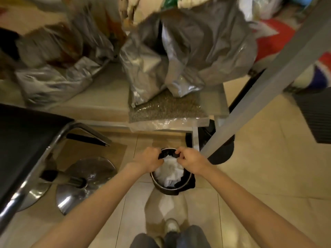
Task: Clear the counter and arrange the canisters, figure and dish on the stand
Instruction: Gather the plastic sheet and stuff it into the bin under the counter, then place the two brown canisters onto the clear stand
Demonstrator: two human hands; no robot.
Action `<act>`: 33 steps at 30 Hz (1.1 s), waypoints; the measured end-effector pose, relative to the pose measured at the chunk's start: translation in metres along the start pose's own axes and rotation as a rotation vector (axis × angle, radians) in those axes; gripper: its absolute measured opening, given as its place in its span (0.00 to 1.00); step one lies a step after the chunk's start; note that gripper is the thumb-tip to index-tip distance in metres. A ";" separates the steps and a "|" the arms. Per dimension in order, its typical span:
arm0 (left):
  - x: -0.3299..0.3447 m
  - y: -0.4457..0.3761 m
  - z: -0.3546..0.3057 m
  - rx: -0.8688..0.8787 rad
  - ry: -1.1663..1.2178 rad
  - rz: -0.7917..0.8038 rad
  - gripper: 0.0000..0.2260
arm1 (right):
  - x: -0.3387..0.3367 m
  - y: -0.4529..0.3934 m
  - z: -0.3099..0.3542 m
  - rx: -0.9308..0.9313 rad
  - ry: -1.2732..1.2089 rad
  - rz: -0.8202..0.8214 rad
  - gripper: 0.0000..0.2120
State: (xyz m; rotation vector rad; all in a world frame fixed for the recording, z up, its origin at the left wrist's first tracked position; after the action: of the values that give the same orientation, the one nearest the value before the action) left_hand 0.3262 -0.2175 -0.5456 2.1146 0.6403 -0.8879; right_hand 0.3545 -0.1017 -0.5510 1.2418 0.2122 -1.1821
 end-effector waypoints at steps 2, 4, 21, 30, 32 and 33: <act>-0.044 0.026 -0.029 0.015 -0.064 -0.020 0.18 | -0.036 0.035 0.024 -0.022 0.011 -0.005 0.17; -0.090 0.052 -0.058 0.046 -0.125 -0.057 0.18 | -0.075 0.072 0.049 -0.052 0.033 -0.037 0.16; -0.396 0.243 -0.221 0.219 -0.277 -0.373 0.15 | -0.319 0.305 0.233 -0.374 0.107 -0.384 0.10; -0.504 0.272 -0.206 0.131 -0.297 -0.659 0.17 | -0.392 0.314 0.298 -0.449 0.084 -0.562 0.12; -0.527 0.274 -0.194 0.110 -0.280 -0.728 0.17 | -0.405 0.304 0.318 -0.471 0.062 -0.583 0.12; -0.538 0.274 -0.189 0.100 -0.286 -0.764 0.17 | -0.411 0.298 0.330 -0.486 0.059 -0.590 0.13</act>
State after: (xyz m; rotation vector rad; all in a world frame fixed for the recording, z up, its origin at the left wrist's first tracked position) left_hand 0.2410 -0.3169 0.0731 1.7638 1.3005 -1.6211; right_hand 0.2578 -0.1736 0.0421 0.7970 0.9028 -1.4760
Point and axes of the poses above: each hand's wrist, its own y-axis away from the middle knuckle, its own x-axis out of the palm, z = x × y, the point moved 10 cm from there along -y, towards the middle knuckle, and after that the axes turned 14 degrees about x, right-handed, at the moved point
